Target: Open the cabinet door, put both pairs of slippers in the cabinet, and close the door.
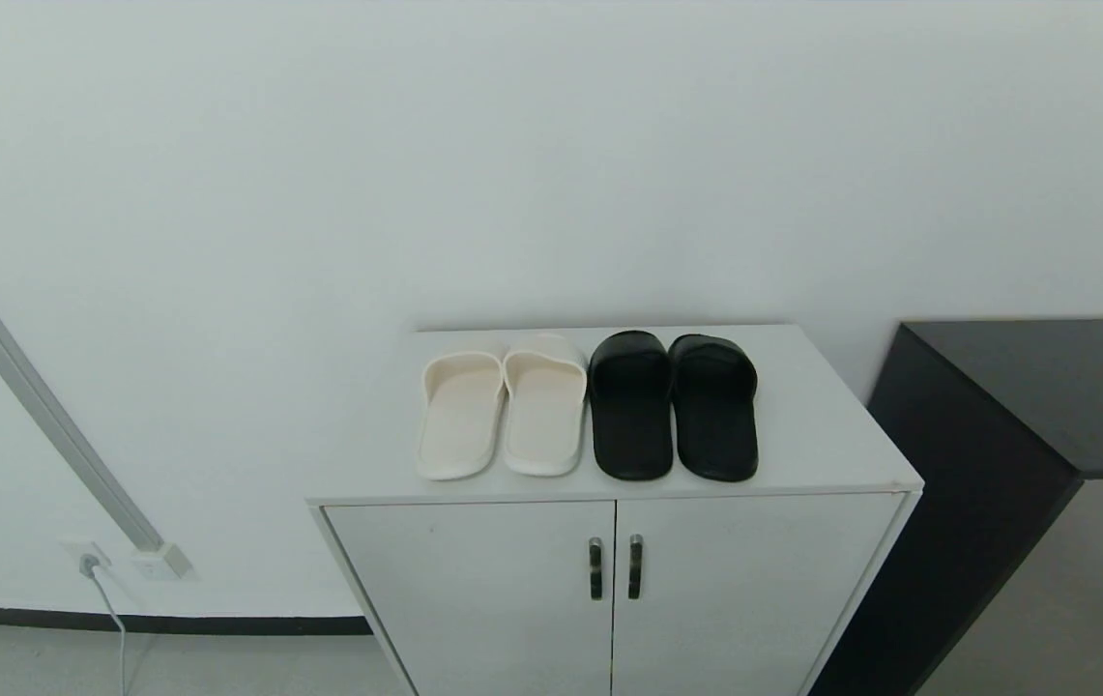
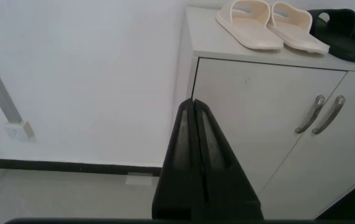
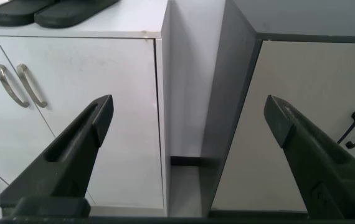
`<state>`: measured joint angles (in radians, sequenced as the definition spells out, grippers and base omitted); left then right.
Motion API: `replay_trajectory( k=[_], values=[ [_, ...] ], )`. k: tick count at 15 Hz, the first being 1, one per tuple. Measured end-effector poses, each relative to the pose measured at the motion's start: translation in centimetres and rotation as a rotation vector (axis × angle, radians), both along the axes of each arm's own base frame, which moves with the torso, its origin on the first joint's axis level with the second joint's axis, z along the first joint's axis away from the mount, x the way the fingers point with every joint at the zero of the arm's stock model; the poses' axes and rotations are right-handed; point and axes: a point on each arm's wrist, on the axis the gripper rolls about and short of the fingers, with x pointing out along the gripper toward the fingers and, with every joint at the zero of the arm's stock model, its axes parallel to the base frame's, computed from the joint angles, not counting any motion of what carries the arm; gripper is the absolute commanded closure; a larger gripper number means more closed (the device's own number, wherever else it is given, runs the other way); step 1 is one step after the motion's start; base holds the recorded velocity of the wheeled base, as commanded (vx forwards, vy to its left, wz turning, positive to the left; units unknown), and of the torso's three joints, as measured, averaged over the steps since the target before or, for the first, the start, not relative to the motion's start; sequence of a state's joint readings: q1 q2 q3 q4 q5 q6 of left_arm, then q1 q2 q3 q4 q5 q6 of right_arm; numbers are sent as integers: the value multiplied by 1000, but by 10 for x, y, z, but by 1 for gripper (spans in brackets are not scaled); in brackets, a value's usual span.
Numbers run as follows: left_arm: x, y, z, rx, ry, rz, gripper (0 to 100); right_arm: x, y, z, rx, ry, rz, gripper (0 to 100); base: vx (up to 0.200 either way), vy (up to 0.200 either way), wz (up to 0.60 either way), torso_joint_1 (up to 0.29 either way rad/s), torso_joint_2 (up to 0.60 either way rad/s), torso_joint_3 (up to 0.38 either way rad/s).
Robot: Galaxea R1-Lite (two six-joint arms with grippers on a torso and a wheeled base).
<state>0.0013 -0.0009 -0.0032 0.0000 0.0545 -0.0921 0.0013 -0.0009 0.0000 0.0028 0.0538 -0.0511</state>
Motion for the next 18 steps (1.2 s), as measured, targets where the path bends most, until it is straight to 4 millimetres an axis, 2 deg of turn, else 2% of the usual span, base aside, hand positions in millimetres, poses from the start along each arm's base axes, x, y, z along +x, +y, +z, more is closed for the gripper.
replay_trajectory(
  k=[16,17,18],
  values=[
    [0,0,0,1,0,-2,100,0,1,0,-10,-4,32,0,0,0,0,0,0,0],
    [0,0,0,0,0,-6,100,-1,1,3,-5,-11,28,0,0,0,0,0,0,0],
    [0,0,0,0,0,-7,100,-3,1,15,12,-47,25,0,0,0,0,0,0,0]
  ],
)
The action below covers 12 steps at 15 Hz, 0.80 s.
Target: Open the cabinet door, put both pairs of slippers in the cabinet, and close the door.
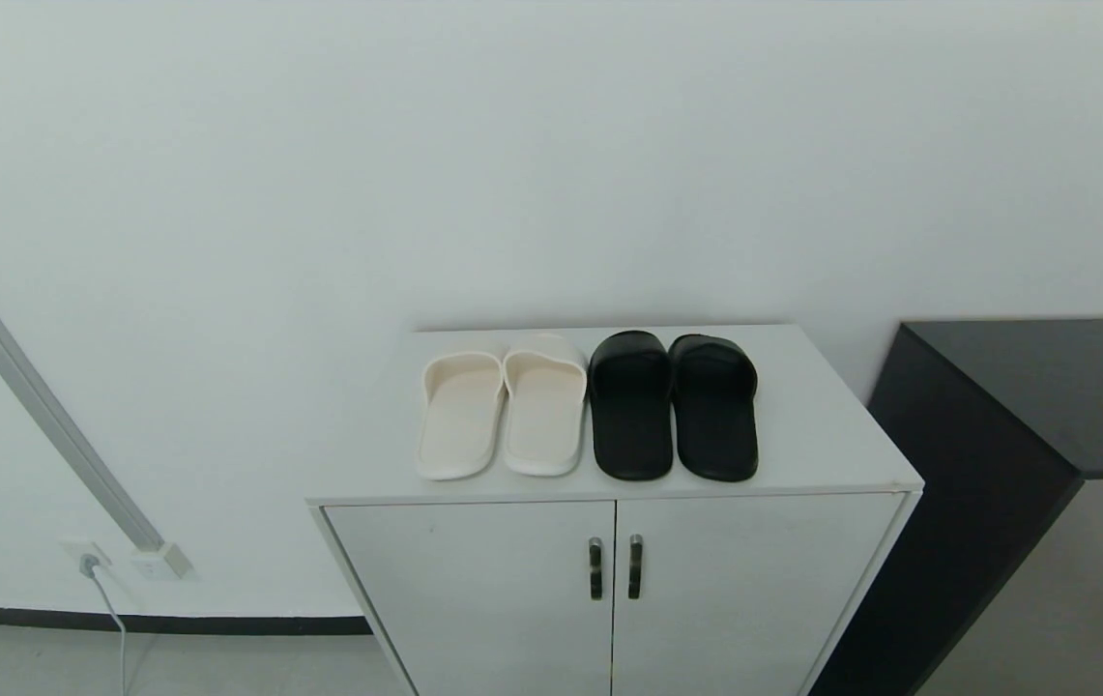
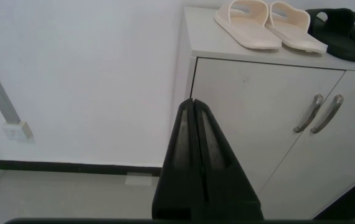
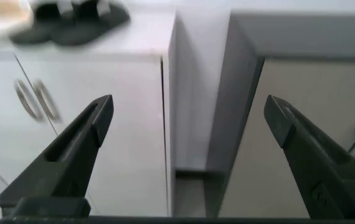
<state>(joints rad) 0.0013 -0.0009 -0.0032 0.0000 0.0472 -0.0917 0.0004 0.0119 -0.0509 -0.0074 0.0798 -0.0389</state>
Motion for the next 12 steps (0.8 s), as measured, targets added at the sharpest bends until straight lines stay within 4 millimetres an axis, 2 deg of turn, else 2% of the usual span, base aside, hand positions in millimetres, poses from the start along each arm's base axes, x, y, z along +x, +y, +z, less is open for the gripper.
replay_trajectory(
  k=[2,4,7,12],
  values=[
    [0,0,0,0,0,1,100,-5,0,37,29,-55,8,0,0,0,0,0,0,0],
    [0,0,0,0,0,1,100,7,1,55,41,15,55,0,0,0,0,0,0,0],
    [0,0,0,0,0,1,100,40,3,66,64,143,137,0,0,0,0,0,0,0],
    [0,0,0,0,0,0,100,102,13,95,82,209,261,0,0,0,0,0,0,0]
  ],
)
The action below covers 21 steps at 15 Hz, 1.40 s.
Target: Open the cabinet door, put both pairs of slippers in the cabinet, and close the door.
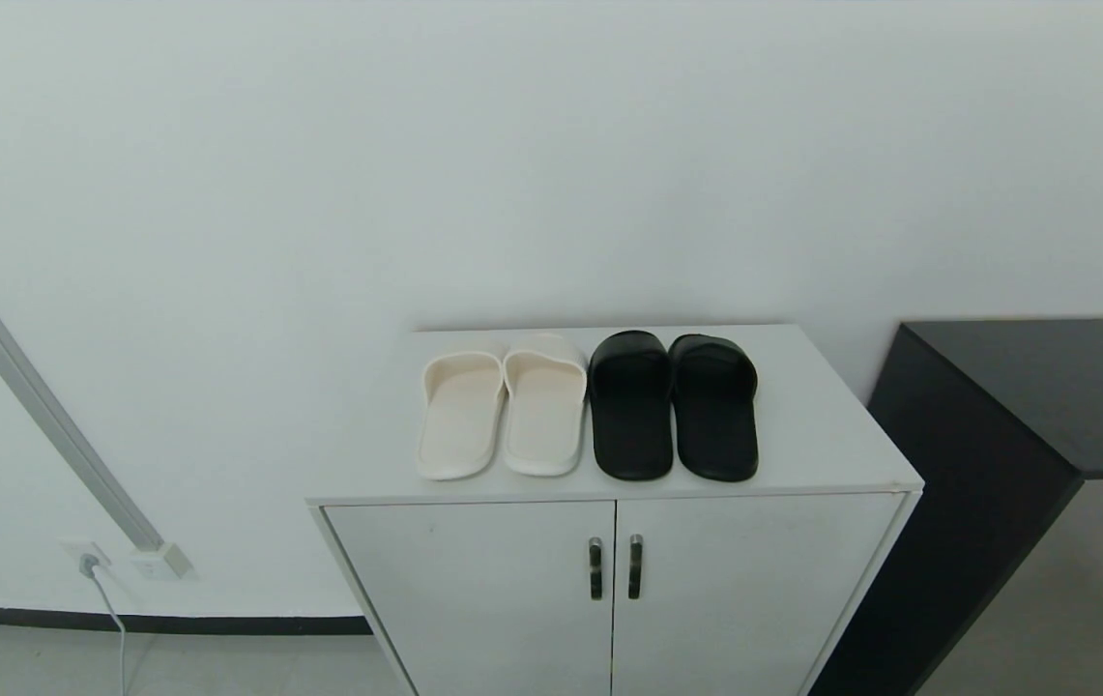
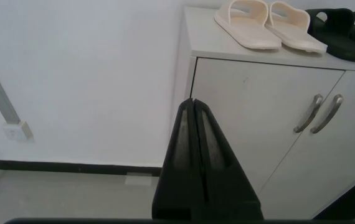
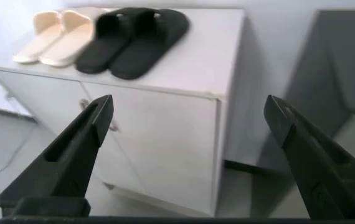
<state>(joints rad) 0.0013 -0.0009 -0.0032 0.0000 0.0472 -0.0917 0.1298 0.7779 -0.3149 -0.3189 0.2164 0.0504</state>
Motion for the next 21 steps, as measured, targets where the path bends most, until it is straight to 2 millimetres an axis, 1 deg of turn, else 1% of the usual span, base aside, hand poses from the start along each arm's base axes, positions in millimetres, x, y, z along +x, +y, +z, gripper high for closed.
replay_trajectory(
  k=[2,3,7,9,13,15,19,21],
  values=[
    [0,0,0,0,0,0,100,23,14,13,10,19,62,0,0,0,0,0,0,0],
    [0,0,0,0,0,1,100,32,23,18,12,31,82,0,0,0,0,0,0,0],
    [0,0,0,-1,0,0,100,57,70,34,31,66,110,0,0,0,0,0,0,0],
    [0,0,0,-1,0,0,100,69,91,39,36,83,111,0,0,0,0,0,0,0],
    [0,0,0,-1,0,-1,100,88,130,37,32,114,102,0,0,0,0,0,0,0],
    [0,0,0,-2,-1,-2,100,98,144,33,16,130,95,0,0,0,0,0,0,0],
    [0,0,0,-1,0,-1,100,124,171,26,31,114,28,0,0,0,0,0,0,0],
    [0,0,0,-1,0,-2,100,139,184,17,28,124,9,0,0,0,0,0,0,0]
  ],
)
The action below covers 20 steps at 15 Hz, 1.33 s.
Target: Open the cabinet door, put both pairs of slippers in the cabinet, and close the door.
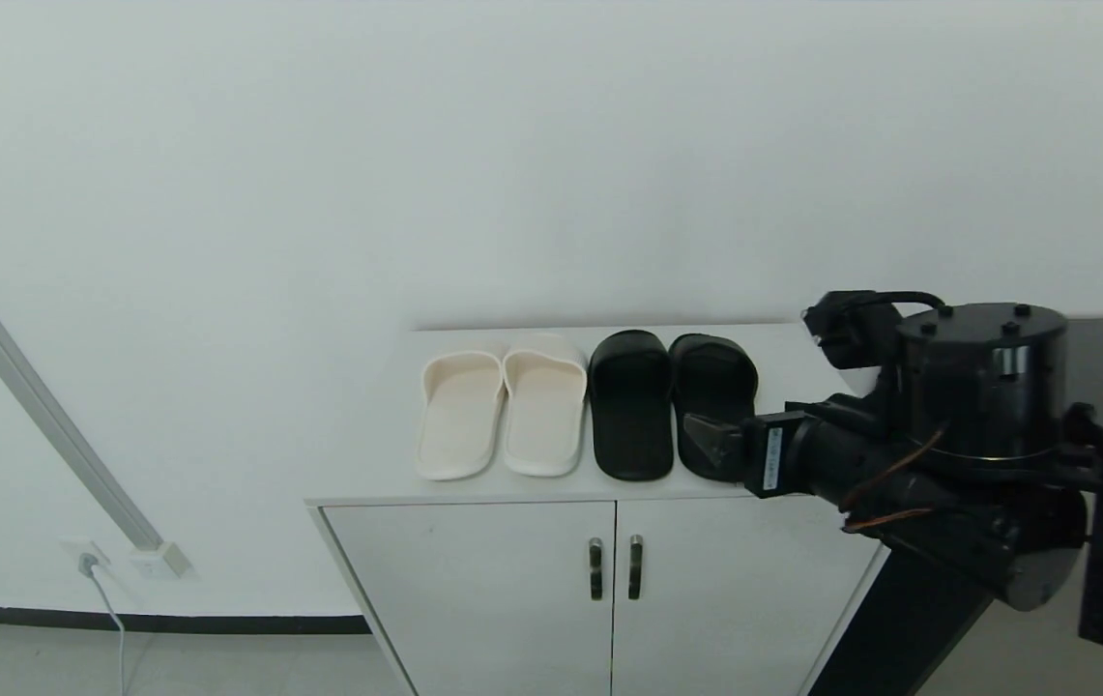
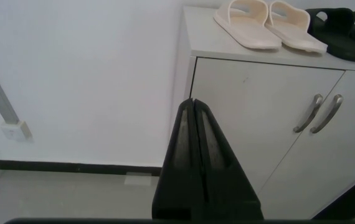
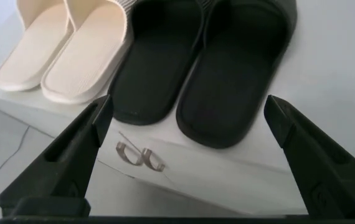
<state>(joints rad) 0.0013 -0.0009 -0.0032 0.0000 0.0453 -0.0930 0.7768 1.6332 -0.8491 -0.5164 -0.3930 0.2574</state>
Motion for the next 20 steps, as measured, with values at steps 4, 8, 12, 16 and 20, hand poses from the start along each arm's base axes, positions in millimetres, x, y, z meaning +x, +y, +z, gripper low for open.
replay_trajectory(
  k=[4,8,12,16,20],
  values=[
    [0,0,0,0,0,0,100,33,30,-14,1,-12,-100,0,0,0,0,0,0,0],
    [0,0,0,0,0,0,100,64,56,-23,-13,-46,-191,0,0,0,0,0,0,0],
    [0,0,0,-1,0,0,100,88,70,-35,-37,-55,-231,0,0,0,0,0,0,0],
    [0,0,0,-1,0,0,100,117,75,-41,-74,-85,-271,0,0,0,0,0,0,0],
    [0,0,0,-2,0,1,100,138,76,-48,-95,-102,-295,0,0,0,0,0,0,0]
  ],
)
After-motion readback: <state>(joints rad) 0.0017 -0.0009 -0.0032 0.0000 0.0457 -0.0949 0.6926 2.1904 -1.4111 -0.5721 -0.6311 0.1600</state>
